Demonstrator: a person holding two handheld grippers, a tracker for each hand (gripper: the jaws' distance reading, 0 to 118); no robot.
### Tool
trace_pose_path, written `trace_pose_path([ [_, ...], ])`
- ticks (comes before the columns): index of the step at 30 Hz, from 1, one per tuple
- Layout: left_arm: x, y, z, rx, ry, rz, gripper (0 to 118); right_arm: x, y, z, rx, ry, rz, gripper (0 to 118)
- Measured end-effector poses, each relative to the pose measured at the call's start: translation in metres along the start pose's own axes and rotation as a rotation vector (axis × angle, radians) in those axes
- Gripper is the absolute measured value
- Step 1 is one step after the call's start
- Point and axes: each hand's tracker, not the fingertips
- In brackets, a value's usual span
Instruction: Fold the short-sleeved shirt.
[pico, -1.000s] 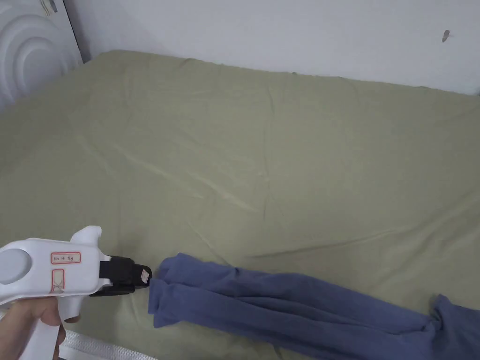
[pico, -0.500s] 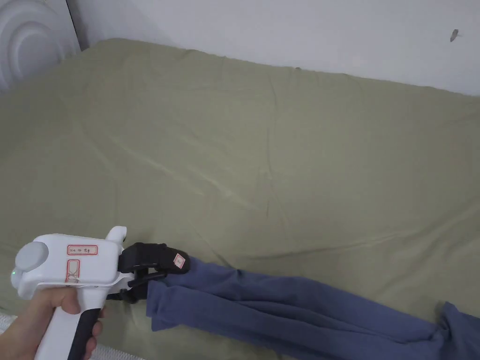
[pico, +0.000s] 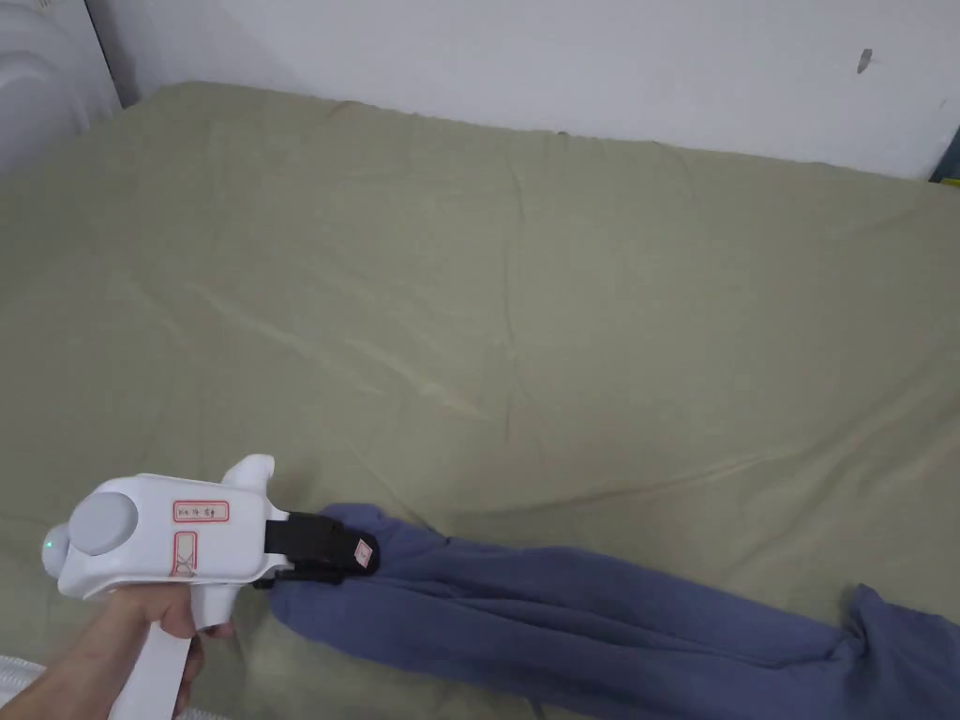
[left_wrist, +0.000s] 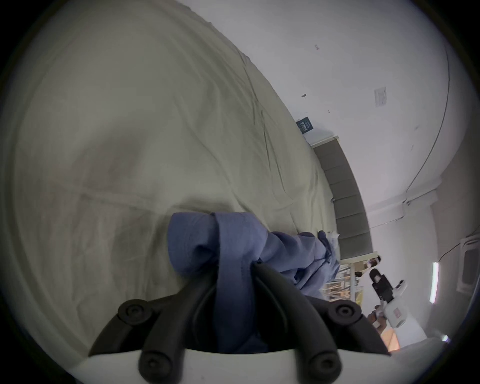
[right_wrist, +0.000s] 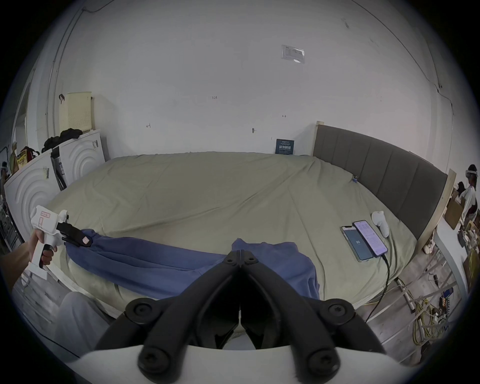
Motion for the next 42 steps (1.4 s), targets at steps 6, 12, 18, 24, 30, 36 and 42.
trace_pose_path([
  [6,0.012,0.010,0.055,0.109,0.080,0.007,5,0.005,0.004,0.002,0.029,0.019,-0.014,0],
  [12,0.019,0.013,0.107,0.181,0.270,0.070,5,0.012,0.003,0.001,0.041,0.035,-0.015,0],
  [18,0.084,0.005,0.090,0.164,0.425,-0.161,5,0.020,0.000,0.000,0.045,0.026,-0.032,0],
  [24,0.161,-0.016,0.031,0.068,0.518,-0.327,5,0.029,-0.004,0.004,0.057,0.013,-0.034,0],
  [30,0.199,-0.043,-0.065,-0.054,0.635,-0.469,6,0.034,-0.007,0.004,0.052,0.016,-0.041,0],
  [36,0.209,-0.079,-0.152,-0.162,0.689,-0.520,17,0.037,-0.010,0.002,0.033,0.023,-0.046,0],
  [42,0.203,-0.087,-0.166,-0.149,0.590,-0.459,110,0.038,-0.011,-0.001,0.011,0.037,-0.056,0],
])
